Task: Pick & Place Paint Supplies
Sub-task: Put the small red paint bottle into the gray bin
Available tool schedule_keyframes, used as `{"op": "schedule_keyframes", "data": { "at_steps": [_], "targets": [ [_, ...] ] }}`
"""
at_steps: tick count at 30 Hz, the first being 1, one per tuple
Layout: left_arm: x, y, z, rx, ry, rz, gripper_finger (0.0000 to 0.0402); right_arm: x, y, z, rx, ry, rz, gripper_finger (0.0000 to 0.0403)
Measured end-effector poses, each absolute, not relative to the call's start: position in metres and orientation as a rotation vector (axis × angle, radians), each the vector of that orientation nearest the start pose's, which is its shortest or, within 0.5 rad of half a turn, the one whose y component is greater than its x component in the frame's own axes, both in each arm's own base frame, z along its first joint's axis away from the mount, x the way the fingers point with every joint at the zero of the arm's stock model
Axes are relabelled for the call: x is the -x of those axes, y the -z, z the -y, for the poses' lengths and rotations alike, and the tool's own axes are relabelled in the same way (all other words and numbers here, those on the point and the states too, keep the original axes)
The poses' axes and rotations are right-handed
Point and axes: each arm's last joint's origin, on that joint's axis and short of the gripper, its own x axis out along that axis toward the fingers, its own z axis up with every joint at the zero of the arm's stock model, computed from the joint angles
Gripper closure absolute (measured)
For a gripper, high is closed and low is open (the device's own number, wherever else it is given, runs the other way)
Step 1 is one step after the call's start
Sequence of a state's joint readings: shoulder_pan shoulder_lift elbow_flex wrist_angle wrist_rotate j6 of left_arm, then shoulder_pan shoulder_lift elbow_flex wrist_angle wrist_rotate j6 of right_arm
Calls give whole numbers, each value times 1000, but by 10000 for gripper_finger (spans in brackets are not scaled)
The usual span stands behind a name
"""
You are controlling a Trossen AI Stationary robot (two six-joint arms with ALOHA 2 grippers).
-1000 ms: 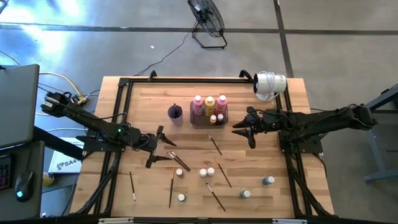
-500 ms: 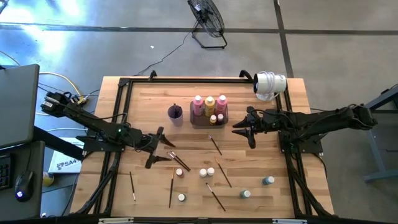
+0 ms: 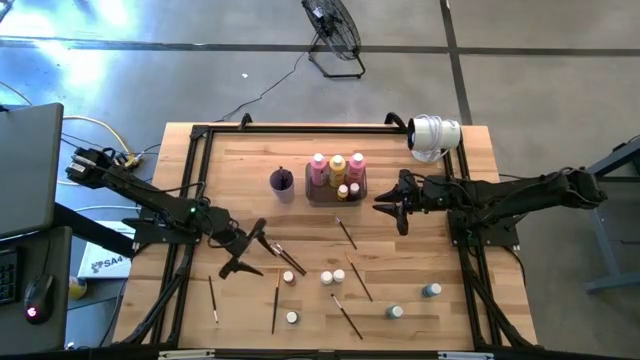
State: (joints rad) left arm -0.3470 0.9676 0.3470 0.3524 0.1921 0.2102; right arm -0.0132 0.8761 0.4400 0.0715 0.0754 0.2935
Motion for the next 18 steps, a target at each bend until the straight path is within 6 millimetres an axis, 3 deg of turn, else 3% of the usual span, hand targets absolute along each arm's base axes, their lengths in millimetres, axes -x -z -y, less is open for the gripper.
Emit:
{"op": "schedule_keyframes", "data": {
  "at_steps": [9, 18],
  "targets": [
    [-183, -201, 72, -40, 527, -276, 114, -189, -224, 5, -253, 139, -341, 302],
    [-188, -192, 73, -98, 512, -312, 114, -189, -224, 5, -246, 138, -339, 302]
  ]
}}
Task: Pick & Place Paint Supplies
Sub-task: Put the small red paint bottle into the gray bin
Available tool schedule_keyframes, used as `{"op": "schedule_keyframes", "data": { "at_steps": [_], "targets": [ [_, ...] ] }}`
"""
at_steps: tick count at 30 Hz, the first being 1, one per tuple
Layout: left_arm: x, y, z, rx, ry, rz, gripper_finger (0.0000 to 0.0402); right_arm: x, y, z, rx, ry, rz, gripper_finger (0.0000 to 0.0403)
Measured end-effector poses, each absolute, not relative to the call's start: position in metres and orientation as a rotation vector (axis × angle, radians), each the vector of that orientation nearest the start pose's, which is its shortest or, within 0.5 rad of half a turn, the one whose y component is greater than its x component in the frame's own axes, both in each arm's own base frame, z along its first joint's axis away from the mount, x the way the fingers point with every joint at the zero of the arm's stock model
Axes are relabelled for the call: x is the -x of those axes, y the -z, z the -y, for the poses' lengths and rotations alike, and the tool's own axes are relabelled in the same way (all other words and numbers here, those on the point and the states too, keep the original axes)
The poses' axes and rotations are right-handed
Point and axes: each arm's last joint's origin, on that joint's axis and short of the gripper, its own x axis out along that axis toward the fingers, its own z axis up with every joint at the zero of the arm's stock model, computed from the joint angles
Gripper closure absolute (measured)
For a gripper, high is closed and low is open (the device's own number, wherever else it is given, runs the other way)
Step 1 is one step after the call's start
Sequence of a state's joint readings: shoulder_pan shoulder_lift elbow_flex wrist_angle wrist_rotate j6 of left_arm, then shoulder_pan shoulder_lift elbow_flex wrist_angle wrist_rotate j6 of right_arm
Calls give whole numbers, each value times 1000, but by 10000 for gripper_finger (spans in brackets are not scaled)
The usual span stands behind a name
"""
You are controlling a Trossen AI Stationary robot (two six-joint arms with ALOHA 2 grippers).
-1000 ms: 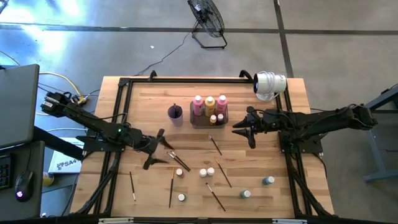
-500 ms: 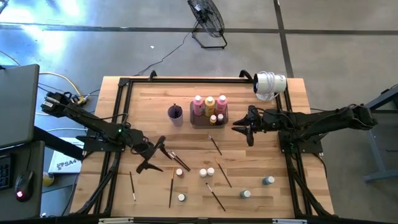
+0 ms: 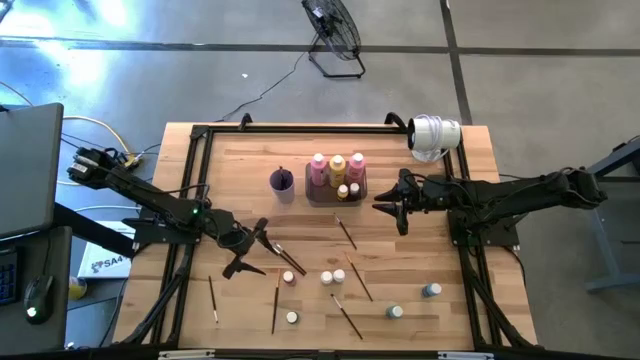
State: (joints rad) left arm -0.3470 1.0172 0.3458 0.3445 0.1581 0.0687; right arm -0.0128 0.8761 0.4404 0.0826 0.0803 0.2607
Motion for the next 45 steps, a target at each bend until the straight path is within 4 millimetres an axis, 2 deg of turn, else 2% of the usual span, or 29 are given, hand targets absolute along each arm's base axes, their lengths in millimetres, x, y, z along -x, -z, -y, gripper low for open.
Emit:
{"op": "schedule_keyframes", "data": {
  "at_steps": [3, 9, 17, 21, 30, 45],
  "targets": [
    [-192, -184, 74, -119, 514, -343, 114, -189, -224, 5, -246, 137, -337, 302],
    [-204, -175, 80, -173, 580, -287, 114, -189, -224, 5, -246, 137, -336, 302],
    [-212, -167, 84, -167, 597, -283, 114, -189, -224, 5, -246, 137, -336, 302],
    [-216, -167, 85, -162, 595, -238, 114, -189, -224, 5, -244, 136, -336, 302],
    [-218, -166, 85, -66, 566, -256, 114, -189, -224, 5, -243, 135, -336, 302],
    [-223, -165, 87, -59, 549, -209, 114, -189, -224, 5, -244, 133, -336, 302]
  ]
}}
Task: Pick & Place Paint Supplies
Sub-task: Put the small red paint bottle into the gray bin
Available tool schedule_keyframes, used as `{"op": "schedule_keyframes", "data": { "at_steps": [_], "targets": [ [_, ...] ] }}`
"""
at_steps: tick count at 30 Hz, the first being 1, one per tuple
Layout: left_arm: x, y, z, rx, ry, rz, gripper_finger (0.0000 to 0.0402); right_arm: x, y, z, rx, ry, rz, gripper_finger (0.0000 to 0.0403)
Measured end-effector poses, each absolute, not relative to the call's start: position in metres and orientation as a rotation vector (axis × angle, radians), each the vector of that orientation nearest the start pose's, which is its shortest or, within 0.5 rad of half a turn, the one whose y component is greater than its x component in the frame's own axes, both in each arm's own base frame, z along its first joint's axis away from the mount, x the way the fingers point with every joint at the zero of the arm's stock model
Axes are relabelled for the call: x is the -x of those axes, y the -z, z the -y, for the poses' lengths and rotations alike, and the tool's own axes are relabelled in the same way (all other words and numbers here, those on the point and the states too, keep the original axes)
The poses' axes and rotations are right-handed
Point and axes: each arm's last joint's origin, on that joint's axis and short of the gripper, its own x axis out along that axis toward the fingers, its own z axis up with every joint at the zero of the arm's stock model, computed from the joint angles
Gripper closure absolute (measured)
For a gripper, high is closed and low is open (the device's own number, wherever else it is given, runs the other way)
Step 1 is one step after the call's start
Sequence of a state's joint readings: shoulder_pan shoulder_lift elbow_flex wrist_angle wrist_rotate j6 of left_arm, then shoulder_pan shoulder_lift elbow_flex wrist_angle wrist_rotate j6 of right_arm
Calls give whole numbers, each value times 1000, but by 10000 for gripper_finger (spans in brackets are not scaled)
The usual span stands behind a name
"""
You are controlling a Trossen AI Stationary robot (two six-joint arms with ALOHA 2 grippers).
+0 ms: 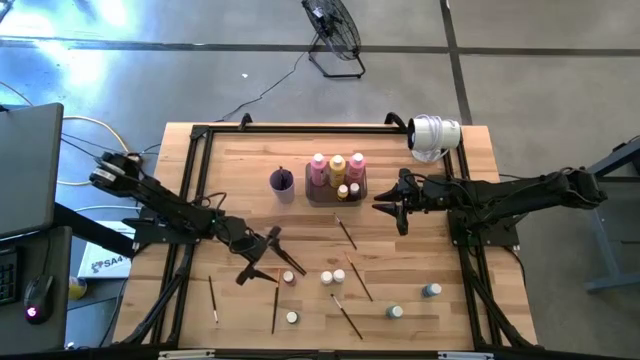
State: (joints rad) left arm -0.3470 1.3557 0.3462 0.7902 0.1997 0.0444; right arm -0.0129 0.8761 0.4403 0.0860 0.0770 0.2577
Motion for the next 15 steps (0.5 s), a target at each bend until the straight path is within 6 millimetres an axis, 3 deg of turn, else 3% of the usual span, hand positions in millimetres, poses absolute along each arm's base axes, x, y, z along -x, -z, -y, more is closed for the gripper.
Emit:
{"op": "schedule_keyframes", "data": {
  "at_steps": [5, 15],
  "targets": [
    [-226, -156, 88, -62, 549, -241, 114, -189, -224, 5, -244, 133, -336, 302],
    [-227, -156, 88, -55, 548, -228, 114, -189, -224, 5, -243, 132, -337, 302]
  ]
}}
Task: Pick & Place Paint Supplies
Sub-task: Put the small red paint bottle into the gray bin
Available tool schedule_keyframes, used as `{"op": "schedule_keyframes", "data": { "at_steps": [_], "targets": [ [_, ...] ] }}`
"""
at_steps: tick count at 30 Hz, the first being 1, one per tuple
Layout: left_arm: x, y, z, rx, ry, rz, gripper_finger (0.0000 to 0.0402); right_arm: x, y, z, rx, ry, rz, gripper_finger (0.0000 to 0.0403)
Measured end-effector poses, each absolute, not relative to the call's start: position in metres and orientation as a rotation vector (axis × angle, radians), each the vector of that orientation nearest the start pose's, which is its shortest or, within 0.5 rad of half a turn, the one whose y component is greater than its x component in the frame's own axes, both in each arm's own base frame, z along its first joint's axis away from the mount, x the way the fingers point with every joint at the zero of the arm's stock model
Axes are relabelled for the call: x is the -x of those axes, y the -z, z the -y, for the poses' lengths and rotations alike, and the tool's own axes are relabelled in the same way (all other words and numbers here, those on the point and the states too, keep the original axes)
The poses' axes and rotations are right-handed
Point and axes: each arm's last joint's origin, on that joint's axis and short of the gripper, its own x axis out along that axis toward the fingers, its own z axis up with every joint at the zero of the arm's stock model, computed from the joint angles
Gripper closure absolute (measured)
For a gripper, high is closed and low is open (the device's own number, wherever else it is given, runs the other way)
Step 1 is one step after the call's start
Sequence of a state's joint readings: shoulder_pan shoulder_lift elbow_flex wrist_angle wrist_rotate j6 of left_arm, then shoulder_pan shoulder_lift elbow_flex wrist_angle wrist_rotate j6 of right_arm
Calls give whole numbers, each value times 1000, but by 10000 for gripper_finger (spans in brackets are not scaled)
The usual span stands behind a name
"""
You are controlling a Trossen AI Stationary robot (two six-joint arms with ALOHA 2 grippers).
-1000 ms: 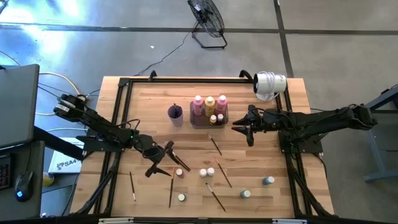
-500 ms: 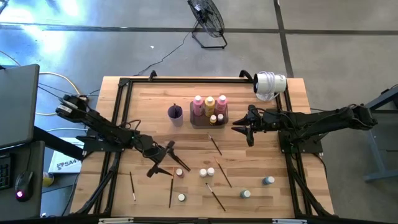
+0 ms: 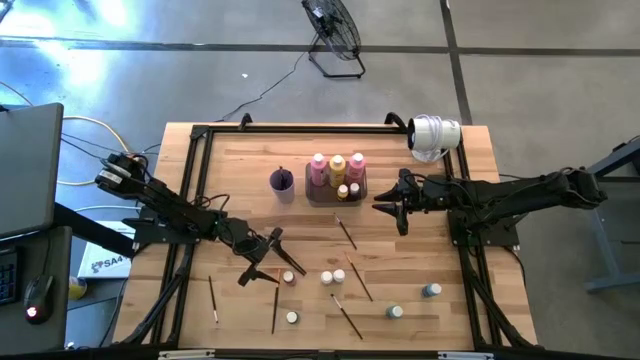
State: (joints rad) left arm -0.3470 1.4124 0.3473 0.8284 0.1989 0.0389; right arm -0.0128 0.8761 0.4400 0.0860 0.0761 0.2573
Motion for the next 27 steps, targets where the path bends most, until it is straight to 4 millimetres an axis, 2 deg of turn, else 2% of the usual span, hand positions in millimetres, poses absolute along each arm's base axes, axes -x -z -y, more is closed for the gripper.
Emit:
{"op": "schedule_keyframes", "data": {
  "at_steps": [9, 17, 27],
  "targets": [
    [-228, -157, 88, -44, 547, -210, 114, -189, -224, 5, -244, 133, -336, 302],
    [-242, -144, 95, -48, 604, -273, 114, -189, -224, 5, -243, 133, -336, 302],
    [-248, -146, 99, -50, 646, -264, 114, -189, -224, 5, -244, 132, -336, 302]
  ]
}}
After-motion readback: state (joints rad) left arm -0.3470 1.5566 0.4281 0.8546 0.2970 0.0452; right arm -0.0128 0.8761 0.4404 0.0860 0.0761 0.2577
